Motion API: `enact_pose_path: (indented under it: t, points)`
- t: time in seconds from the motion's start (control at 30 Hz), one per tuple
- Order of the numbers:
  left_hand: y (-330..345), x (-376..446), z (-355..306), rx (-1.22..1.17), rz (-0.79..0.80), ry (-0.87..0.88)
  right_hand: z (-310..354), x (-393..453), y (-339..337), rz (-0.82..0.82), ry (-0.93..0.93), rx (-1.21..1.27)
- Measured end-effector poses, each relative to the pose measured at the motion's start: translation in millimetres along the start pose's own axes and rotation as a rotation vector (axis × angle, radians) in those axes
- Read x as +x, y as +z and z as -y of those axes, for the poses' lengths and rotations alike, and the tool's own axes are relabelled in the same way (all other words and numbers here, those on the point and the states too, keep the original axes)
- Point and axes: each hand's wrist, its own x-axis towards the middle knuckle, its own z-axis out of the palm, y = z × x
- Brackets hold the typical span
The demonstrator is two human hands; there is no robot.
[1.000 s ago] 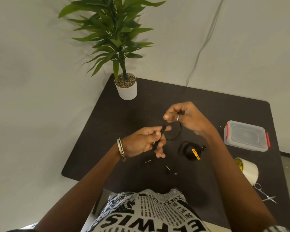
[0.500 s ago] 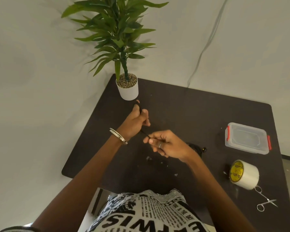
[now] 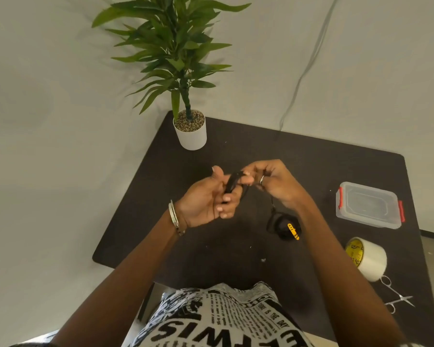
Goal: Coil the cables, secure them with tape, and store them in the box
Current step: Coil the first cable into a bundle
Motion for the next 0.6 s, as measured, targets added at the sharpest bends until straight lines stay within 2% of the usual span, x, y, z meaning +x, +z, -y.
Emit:
enact_pose_path:
  t: [0.1,0.2,0.33,0.43,0.5,0.6]
  points:
    - [-1,3,-11,-0.158,-0.069,0.149,-16,-10,26,-0.014,0.043,0.054]
    - [-3,6,-18,-0.159,-0.248,0.239,-20,-23,52,0.088,0.062,0.023]
    - [-9,12,-13,0.067,-0.589,0.219,-18,-35,63,0.209,0.120,-0.127]
    - [-9,13,1,0.352,-0.727,0.146,-5,-36,55,0.251,0.107,-0.316]
    - [-12,11,11,0.594,-0.745,0.062,7,-34,43,0.272,0.035,-0.449]
    - [-12,9,23,0.605,-0.601,-0.047,21,-26,25,0.269,-0.051,-0.602]
